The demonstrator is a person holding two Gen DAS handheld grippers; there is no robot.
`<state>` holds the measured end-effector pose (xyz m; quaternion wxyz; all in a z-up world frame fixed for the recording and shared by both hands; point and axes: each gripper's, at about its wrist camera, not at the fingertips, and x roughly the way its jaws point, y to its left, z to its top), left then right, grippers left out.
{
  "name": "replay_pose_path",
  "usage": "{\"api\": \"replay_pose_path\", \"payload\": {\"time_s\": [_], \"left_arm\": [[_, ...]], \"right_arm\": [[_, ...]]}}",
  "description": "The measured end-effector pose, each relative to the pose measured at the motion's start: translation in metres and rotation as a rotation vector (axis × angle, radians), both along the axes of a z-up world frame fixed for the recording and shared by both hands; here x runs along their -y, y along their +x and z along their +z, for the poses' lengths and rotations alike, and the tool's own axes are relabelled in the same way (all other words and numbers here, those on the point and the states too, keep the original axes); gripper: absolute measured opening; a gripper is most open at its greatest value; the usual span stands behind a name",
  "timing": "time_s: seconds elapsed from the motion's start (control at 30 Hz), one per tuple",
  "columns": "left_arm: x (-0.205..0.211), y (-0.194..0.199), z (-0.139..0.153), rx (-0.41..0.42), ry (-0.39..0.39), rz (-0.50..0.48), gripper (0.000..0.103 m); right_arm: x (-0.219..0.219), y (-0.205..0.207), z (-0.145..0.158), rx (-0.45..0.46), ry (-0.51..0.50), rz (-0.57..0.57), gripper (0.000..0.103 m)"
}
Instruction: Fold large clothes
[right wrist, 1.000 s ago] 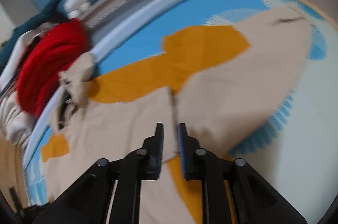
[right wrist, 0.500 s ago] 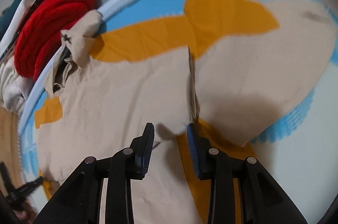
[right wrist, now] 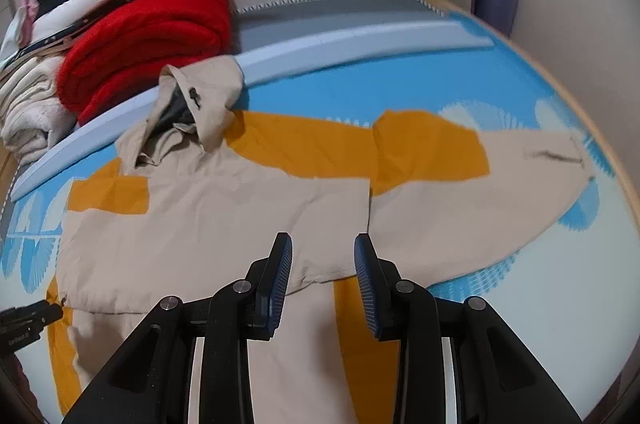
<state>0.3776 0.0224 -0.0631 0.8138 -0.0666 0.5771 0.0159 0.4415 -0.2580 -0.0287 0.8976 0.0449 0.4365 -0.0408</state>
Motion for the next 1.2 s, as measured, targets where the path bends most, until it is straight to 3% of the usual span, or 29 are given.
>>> {"api": "replay_pose_path", "payload": {"time_s": [0.4,0.77,0.9,1.03,1.07,1.13,1.2], "left_arm": [[0.03,-0.026,0.026,0.053,0.002,-0.062,0.039],[0.043,-0.018,0.019,0.036,-0.009,-0.068,0.039],[0.044,-0.015,0.014,0.023,-0.021,-0.064,0.039],[0.044,-0.013,0.011,0.014,-0.025,-0.066,0.039],[0.043,-0.012,0.01,0.011,-0.026,-0.063,0.039],[0.04,-0.01,0.009,0.007,-0.026,-0.055,0.039],[0.037,-0.008,0.007,0.003,-0.026,-0.046,0.039]], "right_arm": [[0.022,-0.032,0.033,0.06,-0.052,0.004,0.035],[0.059,-0.039,0.041,0.085,-0.087,-0.014,0.035],[0.098,-0.034,0.04,0.103,-0.022,-0.039,0.035],[0.172,-0.029,0.028,0.127,0.064,-0.154,0.033],[0.193,-0.028,0.023,0.133,0.09,-0.186,0.032],[0.234,-0.028,0.014,0.14,0.126,-0.253,0.017],[0.269,-0.029,0.004,0.152,0.13,-0.317,0.017]]}}
